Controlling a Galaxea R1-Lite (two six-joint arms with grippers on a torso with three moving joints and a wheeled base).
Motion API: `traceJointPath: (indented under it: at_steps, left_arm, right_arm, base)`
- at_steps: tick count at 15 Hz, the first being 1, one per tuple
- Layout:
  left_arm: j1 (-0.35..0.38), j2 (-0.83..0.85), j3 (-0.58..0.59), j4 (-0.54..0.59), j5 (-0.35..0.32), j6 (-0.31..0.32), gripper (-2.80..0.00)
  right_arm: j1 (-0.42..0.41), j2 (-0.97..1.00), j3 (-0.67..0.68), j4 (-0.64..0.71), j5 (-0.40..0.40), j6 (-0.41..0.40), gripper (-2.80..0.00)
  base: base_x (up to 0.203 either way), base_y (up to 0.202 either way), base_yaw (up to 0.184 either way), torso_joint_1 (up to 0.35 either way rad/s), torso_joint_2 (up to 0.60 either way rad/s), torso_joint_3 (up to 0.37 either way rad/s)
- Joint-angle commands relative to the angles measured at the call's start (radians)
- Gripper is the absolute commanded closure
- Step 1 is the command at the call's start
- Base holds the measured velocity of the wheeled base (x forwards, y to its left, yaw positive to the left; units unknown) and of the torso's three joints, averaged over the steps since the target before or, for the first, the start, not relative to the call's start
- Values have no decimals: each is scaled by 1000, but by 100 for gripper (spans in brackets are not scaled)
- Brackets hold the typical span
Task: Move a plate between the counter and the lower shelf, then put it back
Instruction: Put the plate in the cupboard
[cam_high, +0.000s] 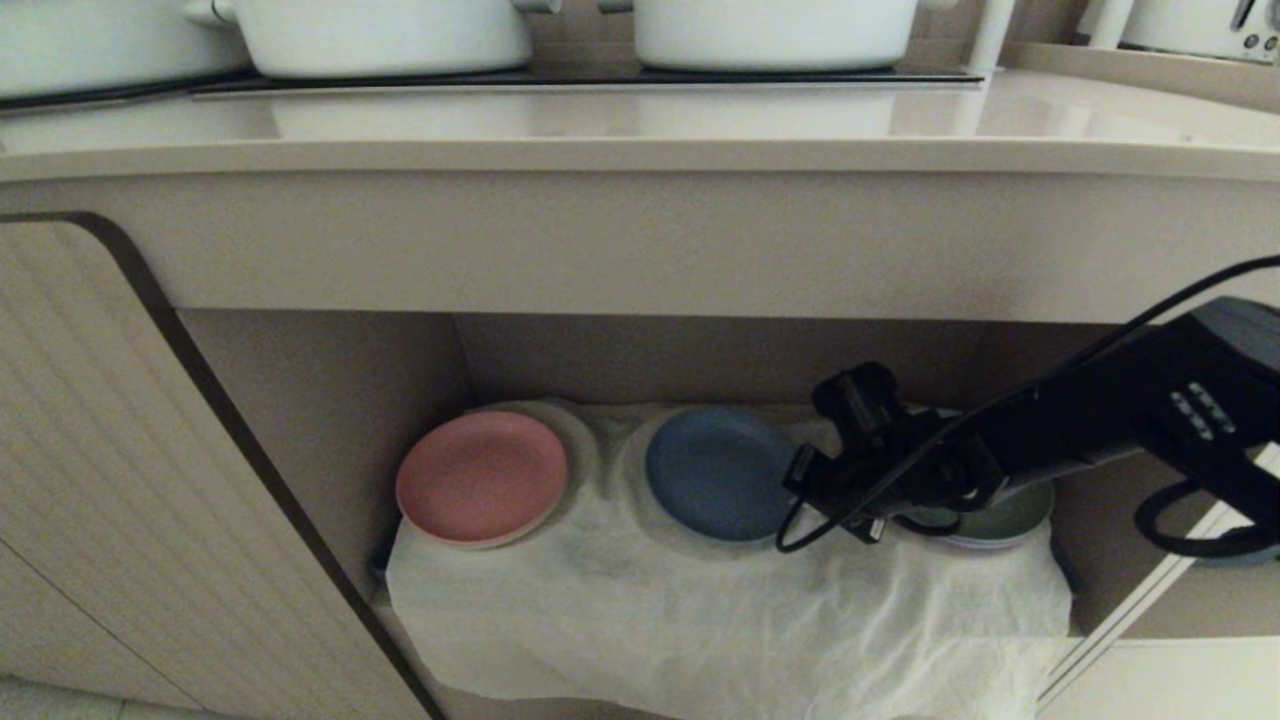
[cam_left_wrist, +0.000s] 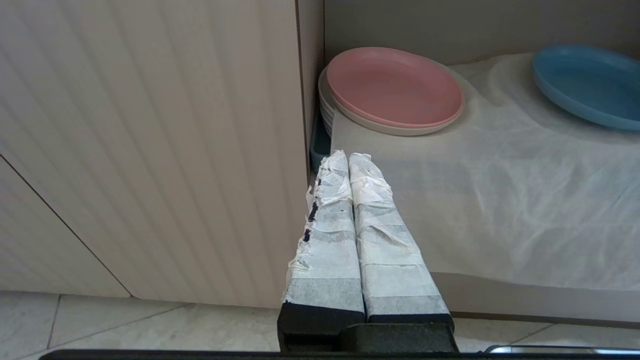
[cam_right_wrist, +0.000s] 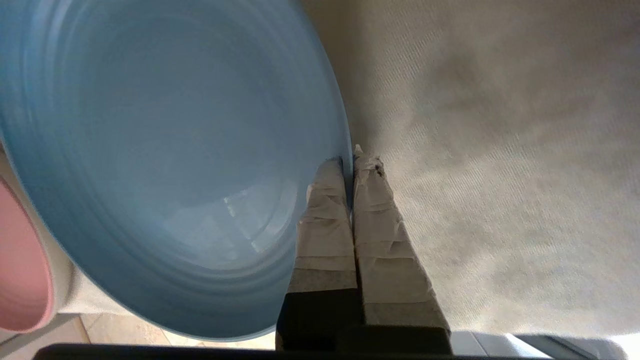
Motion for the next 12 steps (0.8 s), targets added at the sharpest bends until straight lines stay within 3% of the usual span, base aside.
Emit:
traceJointPath:
  at_steps: [1,12]
  left_arm:
    - [0,0,0,0,0,0,0]
    - [0,0,0,0,0,0,0]
  right_arm:
    - [0,6,-10,-2,0,7,0]
    - [-1,58,-62,5,-5,5,0]
  base:
    - [0,0,0,0,0,0]
    - [0,0,0,0,0,0]
